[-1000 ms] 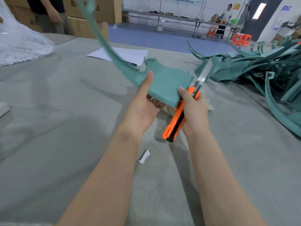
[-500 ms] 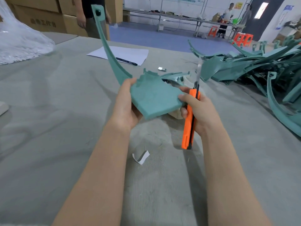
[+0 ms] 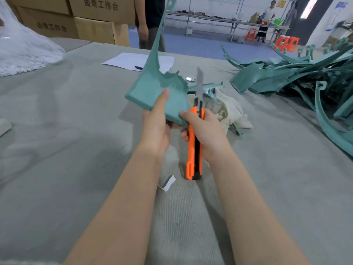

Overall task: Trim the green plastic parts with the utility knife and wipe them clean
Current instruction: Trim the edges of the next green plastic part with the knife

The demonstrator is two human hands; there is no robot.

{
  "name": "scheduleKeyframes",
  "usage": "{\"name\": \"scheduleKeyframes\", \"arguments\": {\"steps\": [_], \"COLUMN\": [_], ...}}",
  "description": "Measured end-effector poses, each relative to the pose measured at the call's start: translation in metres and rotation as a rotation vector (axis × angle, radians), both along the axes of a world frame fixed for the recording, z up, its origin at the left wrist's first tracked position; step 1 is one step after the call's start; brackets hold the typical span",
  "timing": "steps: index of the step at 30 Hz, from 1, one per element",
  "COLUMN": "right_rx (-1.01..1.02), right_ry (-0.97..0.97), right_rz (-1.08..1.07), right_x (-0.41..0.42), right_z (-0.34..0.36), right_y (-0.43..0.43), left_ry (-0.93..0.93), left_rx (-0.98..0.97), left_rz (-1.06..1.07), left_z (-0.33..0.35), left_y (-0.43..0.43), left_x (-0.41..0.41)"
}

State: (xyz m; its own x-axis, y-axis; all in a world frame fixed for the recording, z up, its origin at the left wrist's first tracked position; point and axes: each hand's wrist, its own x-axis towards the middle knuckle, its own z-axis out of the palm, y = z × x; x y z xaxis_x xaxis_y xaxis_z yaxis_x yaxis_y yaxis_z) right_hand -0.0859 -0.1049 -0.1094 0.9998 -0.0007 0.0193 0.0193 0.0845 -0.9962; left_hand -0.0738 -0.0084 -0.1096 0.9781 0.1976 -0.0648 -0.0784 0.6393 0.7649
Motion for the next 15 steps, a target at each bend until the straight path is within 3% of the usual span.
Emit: {"name": "scheduleKeyframes", "arguments": {"steps": [3,9,15], "right_rx": [-0.161,-0.138,-0.173], "right_ry": [-0.087,-0.075,-0.188], "right_rz": [0.046,-0.236,-0.195], "right_x": [0.000,0.006,0.004], "right_z": [0.003,0.009,0.008], "right_y": [-0.008,-0.038,-0.044], "left_ry": [0.068,0.125,0.120], "left_rx": [-0.153,-0.124,-0.220], "left_rz": [0.051,-0.146,-0.211], "left_z": [-0.001,0.003,0.007], "left_y": [0.015,0.030,0.029], "left_x": [0.004,-0.001,-0.003]}}
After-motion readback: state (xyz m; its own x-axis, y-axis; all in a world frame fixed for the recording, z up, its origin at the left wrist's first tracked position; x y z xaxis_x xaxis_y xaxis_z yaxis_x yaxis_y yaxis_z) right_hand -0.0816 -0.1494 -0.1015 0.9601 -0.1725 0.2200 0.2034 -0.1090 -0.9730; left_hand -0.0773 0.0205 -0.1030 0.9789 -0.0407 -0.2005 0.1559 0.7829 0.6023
